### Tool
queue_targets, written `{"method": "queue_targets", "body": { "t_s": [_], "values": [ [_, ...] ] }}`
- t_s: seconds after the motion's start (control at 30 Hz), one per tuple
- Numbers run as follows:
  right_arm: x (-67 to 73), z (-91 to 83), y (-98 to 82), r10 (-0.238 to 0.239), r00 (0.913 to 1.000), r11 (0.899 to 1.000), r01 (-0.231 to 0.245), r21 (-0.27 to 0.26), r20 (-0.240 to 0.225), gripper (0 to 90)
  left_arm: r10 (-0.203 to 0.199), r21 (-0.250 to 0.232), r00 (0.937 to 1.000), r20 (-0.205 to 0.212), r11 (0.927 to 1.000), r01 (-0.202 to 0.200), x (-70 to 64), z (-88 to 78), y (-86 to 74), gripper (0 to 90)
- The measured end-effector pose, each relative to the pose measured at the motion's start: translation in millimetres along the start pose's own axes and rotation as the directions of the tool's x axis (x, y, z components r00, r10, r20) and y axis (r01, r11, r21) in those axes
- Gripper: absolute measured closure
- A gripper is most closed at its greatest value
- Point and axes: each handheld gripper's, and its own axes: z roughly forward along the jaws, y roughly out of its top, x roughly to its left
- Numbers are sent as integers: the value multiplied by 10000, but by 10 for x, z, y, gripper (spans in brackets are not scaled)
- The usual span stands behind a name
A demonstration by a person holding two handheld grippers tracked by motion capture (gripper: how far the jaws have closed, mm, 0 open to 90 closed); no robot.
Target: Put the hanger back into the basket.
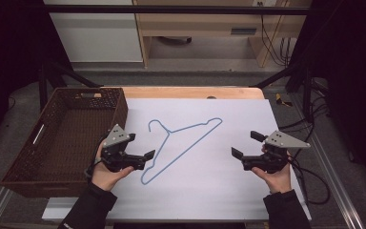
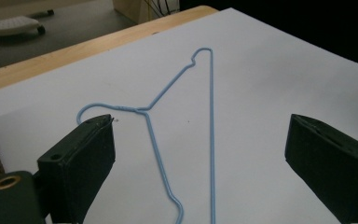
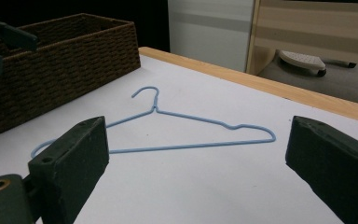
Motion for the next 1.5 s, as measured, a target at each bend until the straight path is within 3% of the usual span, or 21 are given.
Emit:
{"method": "queue_targets", "body": {
  "t_s": [0.03,0.07,0.23,0.4,0.53,0.83,0.93,0.97,1.0,1.03,1.13,1.2,1.3,1.33,1.37,1.5],
  "values": [
    [0,0,0,0,10000,10000,0,0,0,63,0,0,10000,0,10000,0,0,0,0,84],
    [6,19,-5,-87,10000,9999,87,107,-37,62,23,385,10000,16,9993,-24,31,94,43,90],
    [11,36,-9,-117,9999,9997,118,203,-58,60,80,1297,9999,-127,9915,-63,43,333,154,98],
    [20,23,5,-104,9999,9998,106,173,-75,59,326,2071,9992,-241,9779,-269,46,548,256,106],
    [20,32,2,-119,9999,9997,122,225,-99,57,247,2560,9990,-378,9666,-142,90,732,315,119],
    [13,32,4,-88,9999,9997,91,240,-133,57,234,3747,9975,-666,9271,32,196,1115,334,194],
    [16,42,1,-83,9999,9995,87,293,-131,58,279,4003,9959,-858,9164,88,223,1209,312,215],
    [16,42,1,-83,9999,9995,87,293,-131,58,279,4003,9959,-858,9164,88,223,1209,312,231],
    [17,49,0,-56,9999,9995,60,312,-139,58,309,4238,9956,-890,9057,98,252,1267,291,232],
    [17,49,0,-56,9999,9995,60,312,-139,58,309,4238,9956,-890,9057,98,252,1267,291,232],
    [19,55,-3,-64,9998,9993,70,375,-171,57,163,4553,9950,-984,8898,305,304,1381,244,241],
    [18,53,-4,-89,9998,9992,97,382,-189,57,46,4563,9947,-1030,8888,431,317,1426,223,272],
    [18,49,-3,-79,9998,9993,86,377,-184,57,-42,4755,9954,-960,8783,496,341,1495,191,314],
    [18,49,-3,-79,9998,9993,86,377,-184,57,-42,4755,9954,-960,8783,496,341,1495,191,342],
    [15,47,-2,-101,9998,9993,107,350,-179,57,49,5039,9959,-906,8628,416,360,1542,163,359],
    [11,48,0,-79,9998,9994,85,331,-202,57,104,5220,9954,-947,8520,408,392,1608,119,363]
  ]
}}
